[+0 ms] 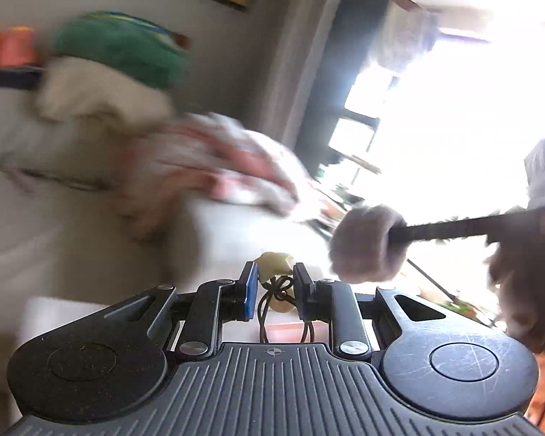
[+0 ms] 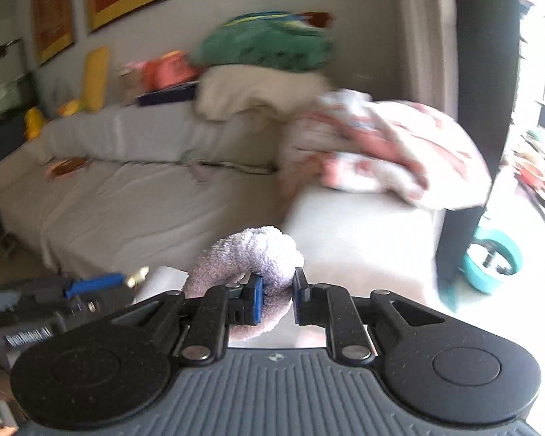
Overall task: Organize soft objects
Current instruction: 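Lower scrunchie and hair tie into the pink box and open both grippers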
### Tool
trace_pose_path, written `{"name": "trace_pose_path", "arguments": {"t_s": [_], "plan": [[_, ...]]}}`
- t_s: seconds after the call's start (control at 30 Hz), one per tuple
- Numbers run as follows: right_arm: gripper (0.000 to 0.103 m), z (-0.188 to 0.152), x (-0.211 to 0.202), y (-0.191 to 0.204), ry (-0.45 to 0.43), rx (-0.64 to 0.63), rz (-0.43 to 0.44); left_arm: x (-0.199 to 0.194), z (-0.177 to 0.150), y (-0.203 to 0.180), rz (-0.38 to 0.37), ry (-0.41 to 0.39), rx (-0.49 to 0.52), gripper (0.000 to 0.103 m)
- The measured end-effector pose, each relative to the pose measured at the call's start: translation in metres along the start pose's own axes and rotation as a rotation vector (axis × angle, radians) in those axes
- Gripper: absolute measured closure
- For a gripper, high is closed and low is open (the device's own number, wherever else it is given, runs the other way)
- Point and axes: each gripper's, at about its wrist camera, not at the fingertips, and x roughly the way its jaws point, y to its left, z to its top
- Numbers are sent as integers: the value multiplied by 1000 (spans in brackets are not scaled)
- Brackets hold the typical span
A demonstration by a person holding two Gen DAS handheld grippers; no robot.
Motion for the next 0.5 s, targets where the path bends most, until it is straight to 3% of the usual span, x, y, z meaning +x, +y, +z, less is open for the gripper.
{"name": "trace_pose_path", "arguments": {"t_s": [0.1,0.13,0.2,0.27,0.37,0.5], "plan": [[88,-34,1,-51,22,61,-65,53,1,-41,-110,85,-5,78],[84,-47,8,-65,29,68,-86,72,-1,-52,-130,124,-3,77],[76,-78,22,-84,63,38,-91,109,-12,-69,-117,205,14,77],[60,-103,37,-97,112,51,-86,139,-29,-77,-76,287,27,77],[59,-130,41,-115,122,85,-26,154,-55,-70,-59,354,12,77],[58,-140,27,-114,61,73,2,130,-64,-57,-62,331,-1,77]]}}
